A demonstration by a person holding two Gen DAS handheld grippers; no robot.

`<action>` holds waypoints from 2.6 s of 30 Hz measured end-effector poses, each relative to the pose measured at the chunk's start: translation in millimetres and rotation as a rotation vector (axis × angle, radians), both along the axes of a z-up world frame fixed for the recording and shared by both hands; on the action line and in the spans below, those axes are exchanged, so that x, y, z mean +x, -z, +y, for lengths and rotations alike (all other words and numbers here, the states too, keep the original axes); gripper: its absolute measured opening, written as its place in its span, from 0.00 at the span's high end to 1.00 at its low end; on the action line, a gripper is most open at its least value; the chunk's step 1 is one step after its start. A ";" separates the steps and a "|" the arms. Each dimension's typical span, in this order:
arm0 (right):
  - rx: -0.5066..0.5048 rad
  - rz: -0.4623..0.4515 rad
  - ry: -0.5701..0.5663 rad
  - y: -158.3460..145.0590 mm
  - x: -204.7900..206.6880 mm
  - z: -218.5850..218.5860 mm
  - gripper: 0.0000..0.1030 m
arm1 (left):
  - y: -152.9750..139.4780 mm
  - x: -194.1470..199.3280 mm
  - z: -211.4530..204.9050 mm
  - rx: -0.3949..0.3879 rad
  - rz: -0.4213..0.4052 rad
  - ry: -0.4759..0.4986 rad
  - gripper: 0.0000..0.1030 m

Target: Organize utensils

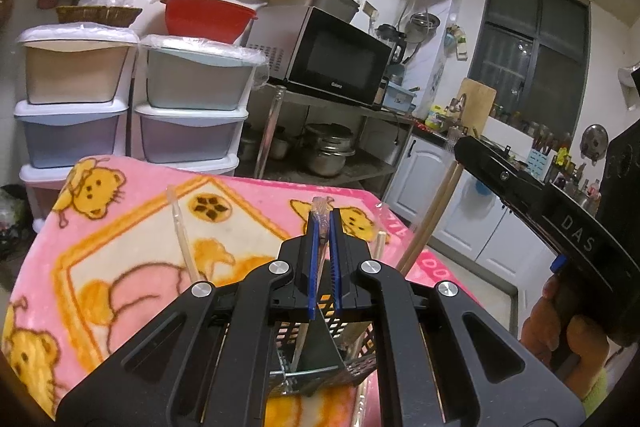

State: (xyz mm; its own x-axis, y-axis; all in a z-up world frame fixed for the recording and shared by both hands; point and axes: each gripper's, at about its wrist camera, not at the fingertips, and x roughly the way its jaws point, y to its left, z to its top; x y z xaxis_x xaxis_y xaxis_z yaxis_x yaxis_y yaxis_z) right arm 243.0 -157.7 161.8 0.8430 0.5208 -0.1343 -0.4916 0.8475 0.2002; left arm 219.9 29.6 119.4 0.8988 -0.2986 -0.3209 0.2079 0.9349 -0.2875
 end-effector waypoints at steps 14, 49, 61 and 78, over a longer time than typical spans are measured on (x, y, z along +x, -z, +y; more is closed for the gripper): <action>0.071 0.010 0.020 28.3 -1.1 -10.4 0.96 | 8.6 -1.5 7.2 -0.005 0.024 -0.018 0.97; 0.002 0.163 0.082 59.4 -24.7 -26.3 0.67 | 24.7 -21.8 24.8 -0.022 0.084 -0.057 0.70; -0.066 0.146 0.089 61.6 -41.8 -19.9 0.50 | 26.3 -38.5 34.4 -0.067 0.094 -0.067 0.43; -0.103 0.149 0.067 66.0 -60.9 -20.6 0.38 | 28.3 -59.7 45.4 -0.071 0.080 -0.094 0.11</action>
State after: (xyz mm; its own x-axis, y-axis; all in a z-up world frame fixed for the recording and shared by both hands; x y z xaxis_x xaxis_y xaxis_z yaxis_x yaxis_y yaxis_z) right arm 182.1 -178.4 95.8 0.8422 0.4411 -0.3099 -0.4045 0.8971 0.1776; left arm 160.3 75.1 91.1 0.8962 -0.2390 -0.3737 0.0942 0.9258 -0.3661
